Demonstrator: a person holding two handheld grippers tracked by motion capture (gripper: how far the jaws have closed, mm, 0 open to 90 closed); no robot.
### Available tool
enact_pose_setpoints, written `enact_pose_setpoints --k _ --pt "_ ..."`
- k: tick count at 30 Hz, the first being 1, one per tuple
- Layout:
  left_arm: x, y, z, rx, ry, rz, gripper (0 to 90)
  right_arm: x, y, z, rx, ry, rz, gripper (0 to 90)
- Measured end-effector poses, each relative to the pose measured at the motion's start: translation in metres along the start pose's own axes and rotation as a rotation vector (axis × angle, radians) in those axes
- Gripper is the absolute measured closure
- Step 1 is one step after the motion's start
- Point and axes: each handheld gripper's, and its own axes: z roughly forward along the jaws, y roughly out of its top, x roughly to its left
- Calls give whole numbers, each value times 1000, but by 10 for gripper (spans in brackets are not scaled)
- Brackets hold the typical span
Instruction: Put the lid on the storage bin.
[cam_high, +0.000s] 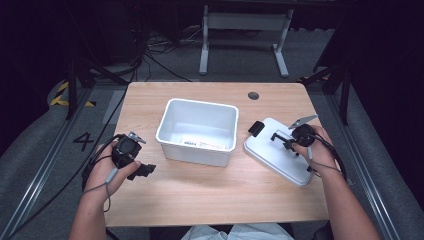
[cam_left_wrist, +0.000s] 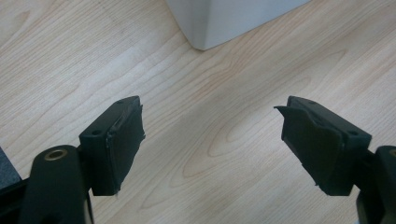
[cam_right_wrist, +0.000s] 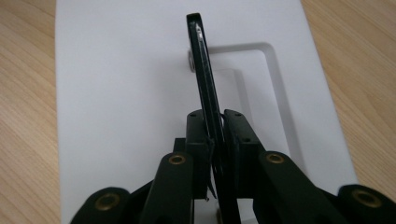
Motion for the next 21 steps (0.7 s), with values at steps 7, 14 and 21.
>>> enact_pose_setpoints --k 7,14,21 --pt "0 1 1 -1 -1 2 214 -2 -2 -2 -13 1 -7 848" --pt "0 2 1 -1 -3 3 214 -4 -2 -11 -30 -11 -18 849" --pt "0 0 -3 -16 -7 -9 215 -4 -1 -30 -73 -14 -12 850"
